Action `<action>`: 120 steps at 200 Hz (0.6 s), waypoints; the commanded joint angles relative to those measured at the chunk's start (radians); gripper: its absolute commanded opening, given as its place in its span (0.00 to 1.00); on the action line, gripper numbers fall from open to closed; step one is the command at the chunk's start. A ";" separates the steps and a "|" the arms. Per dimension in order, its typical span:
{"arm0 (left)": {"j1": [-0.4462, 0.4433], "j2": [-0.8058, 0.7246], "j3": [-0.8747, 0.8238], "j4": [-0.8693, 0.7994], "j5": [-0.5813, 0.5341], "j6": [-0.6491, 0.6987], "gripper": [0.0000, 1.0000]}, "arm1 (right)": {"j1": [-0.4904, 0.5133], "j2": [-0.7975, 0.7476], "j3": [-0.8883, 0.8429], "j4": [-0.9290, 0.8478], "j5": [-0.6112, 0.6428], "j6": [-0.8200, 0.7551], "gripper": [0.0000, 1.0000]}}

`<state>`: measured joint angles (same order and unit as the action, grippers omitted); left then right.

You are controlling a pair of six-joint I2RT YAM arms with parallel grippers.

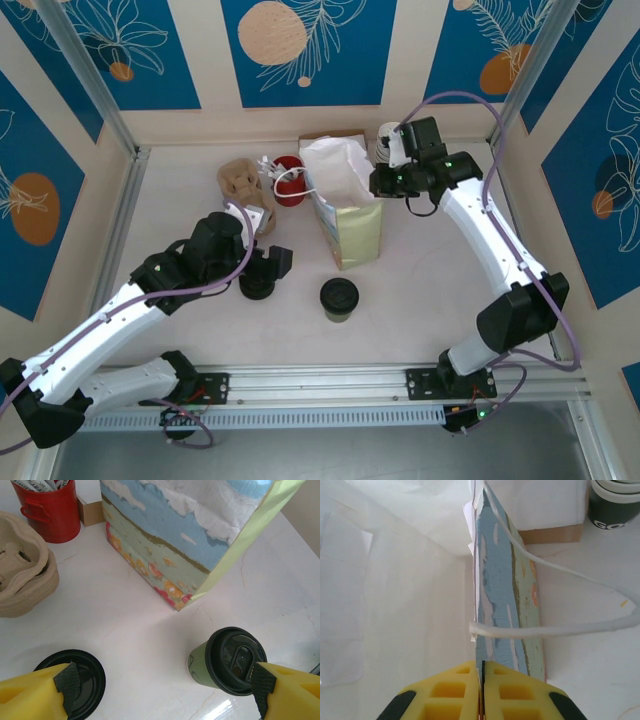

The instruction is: Pack the takeout coffee

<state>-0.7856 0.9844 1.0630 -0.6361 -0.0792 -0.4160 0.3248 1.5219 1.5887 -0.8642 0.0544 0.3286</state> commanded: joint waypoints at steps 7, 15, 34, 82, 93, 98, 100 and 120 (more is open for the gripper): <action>0.016 -0.001 0.003 0.013 0.014 -0.006 0.90 | -0.023 -0.034 -0.056 0.049 0.029 0.033 0.09; 0.018 0.001 0.003 0.013 0.012 -0.008 0.90 | -0.029 -0.041 -0.068 0.057 0.032 0.040 0.08; 0.022 0.002 0.003 0.008 0.006 -0.012 0.90 | -0.046 -0.057 -0.084 0.070 0.037 0.051 0.09; 0.037 0.004 -0.001 0.000 -0.010 -0.034 0.90 | -0.068 -0.076 -0.105 0.065 0.041 0.045 0.08; 0.038 0.004 -0.003 0.001 -0.008 -0.037 0.90 | -0.071 -0.086 -0.119 0.073 0.045 0.045 0.09; 0.040 0.004 -0.003 0.001 -0.010 -0.038 0.90 | -0.071 -0.091 -0.125 0.075 0.049 0.047 0.09; 0.040 0.005 -0.005 0.001 -0.009 -0.039 0.90 | -0.073 -0.092 -0.128 0.076 0.050 0.048 0.08; 0.043 0.008 -0.007 0.001 -0.008 -0.043 0.90 | -0.078 -0.101 -0.146 0.083 0.052 0.063 0.09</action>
<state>-0.7589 0.9867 1.0630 -0.6365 -0.0799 -0.4393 0.2550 1.4528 1.4696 -0.7933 0.0906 0.3672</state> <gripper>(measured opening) 0.903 0.088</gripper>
